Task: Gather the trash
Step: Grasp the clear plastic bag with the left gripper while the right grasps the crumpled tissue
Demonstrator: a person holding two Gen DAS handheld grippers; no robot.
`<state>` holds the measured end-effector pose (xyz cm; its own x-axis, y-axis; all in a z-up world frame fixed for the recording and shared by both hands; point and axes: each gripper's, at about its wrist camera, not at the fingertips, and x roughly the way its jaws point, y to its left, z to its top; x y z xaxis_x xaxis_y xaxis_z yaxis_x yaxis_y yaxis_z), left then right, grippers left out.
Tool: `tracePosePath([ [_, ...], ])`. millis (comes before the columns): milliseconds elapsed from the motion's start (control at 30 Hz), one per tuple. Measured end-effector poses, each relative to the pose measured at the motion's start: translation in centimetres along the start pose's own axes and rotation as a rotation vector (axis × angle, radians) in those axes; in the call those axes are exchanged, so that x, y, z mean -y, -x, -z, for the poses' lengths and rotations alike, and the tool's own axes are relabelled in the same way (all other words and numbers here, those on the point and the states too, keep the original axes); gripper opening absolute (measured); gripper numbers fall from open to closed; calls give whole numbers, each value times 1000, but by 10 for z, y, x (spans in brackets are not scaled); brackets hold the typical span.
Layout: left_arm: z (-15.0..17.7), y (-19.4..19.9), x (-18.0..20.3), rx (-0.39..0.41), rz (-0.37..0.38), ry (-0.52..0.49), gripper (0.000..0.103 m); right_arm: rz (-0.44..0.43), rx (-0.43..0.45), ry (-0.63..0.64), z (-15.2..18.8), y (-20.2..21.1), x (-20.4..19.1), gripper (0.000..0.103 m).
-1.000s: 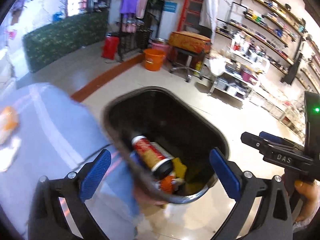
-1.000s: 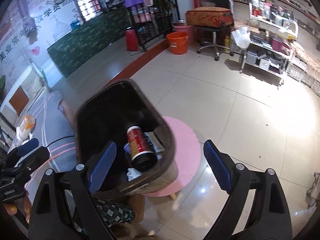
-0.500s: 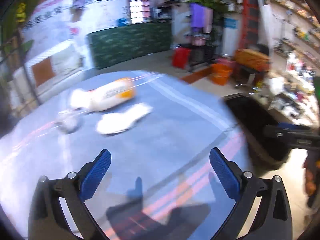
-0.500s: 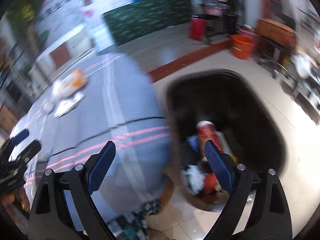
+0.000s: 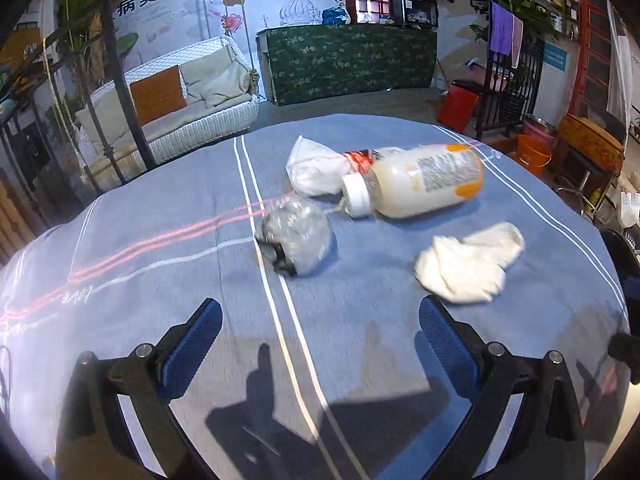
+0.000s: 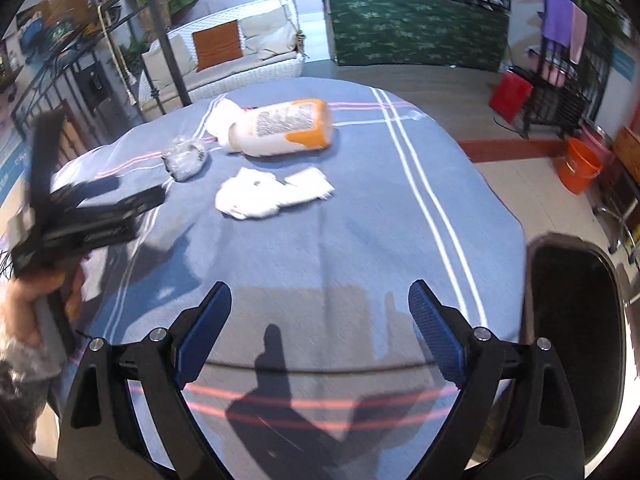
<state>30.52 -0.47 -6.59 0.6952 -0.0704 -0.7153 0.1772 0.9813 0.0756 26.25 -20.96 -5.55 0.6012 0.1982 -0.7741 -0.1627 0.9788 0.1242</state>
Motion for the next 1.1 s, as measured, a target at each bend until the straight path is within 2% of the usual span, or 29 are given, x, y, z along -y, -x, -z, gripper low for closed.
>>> tracePosePath([
  [133,-23,-29,-7,-35,35,24,93,-3,-20,14,-5,-6,-6,89],
  [267,-35,-52,-12,-63,18,27,85,5,-41,32,-9,-12,-8,89],
  [367,-37,-63,-16,-88,20,46,71,4,-53,34,-13,-16,-8,89],
  [433,-36,-68,-20,-106,18,71,51,11,-53,39,-17,-18,-9,89],
  [633,-30,-51,-29,-55,29,115,46,13,-60,61,-21,-26,-14,89],
  [867,-20,-2,-26,21,24,114,46,-30,-84,54,-34,-42,-20,89],
  [1000,-8,26,-25,53,62,149,46,-33,-107,101,-43,-57,-33,89],
  [1100,-2,43,-21,77,53,148,46,-16,-115,145,-51,-68,-43,89],
])
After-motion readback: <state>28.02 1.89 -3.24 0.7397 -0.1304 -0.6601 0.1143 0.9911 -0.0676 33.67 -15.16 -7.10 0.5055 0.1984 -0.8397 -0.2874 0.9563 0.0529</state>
